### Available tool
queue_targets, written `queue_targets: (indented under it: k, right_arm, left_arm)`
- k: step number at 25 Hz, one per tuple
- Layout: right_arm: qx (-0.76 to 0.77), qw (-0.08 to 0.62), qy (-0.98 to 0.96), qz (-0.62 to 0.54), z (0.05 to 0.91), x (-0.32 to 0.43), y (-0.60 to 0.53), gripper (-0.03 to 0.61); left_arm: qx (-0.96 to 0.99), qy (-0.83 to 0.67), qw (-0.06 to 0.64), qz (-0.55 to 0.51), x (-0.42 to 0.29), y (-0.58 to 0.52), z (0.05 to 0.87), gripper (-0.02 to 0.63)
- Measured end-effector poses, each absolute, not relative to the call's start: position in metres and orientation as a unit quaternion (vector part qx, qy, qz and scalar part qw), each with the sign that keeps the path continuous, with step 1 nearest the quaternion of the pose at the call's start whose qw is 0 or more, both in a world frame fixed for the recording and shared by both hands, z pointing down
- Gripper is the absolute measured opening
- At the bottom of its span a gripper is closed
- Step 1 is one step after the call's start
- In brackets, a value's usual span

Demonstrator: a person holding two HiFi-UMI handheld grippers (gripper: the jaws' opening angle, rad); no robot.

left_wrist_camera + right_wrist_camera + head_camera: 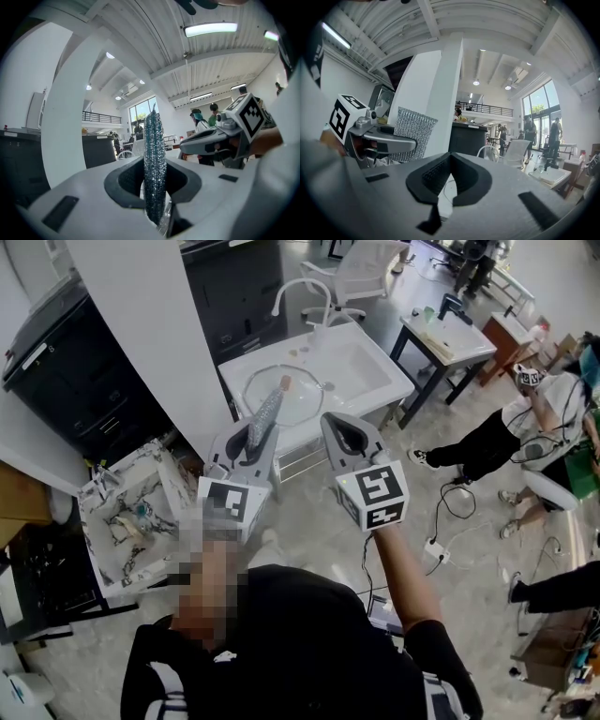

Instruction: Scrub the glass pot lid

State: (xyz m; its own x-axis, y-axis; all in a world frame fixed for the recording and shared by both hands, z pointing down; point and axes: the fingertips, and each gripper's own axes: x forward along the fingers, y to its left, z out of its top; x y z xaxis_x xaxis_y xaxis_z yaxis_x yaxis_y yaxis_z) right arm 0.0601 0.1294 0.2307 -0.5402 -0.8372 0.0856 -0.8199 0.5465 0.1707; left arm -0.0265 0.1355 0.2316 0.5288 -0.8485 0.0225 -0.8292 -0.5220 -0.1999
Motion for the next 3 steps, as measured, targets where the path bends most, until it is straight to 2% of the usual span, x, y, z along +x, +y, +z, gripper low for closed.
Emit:
queue_targets:
  k: [3]
  right_arm:
    - [0.475, 0.079, -0.875, -0.055, 0.2321, 0.0604, 0.1324, -0.003]
  left_arm:
    - [-0.873, 0.477, 0.083, -0.057, -0.025, 0.1402, 0.2307, 0.071]
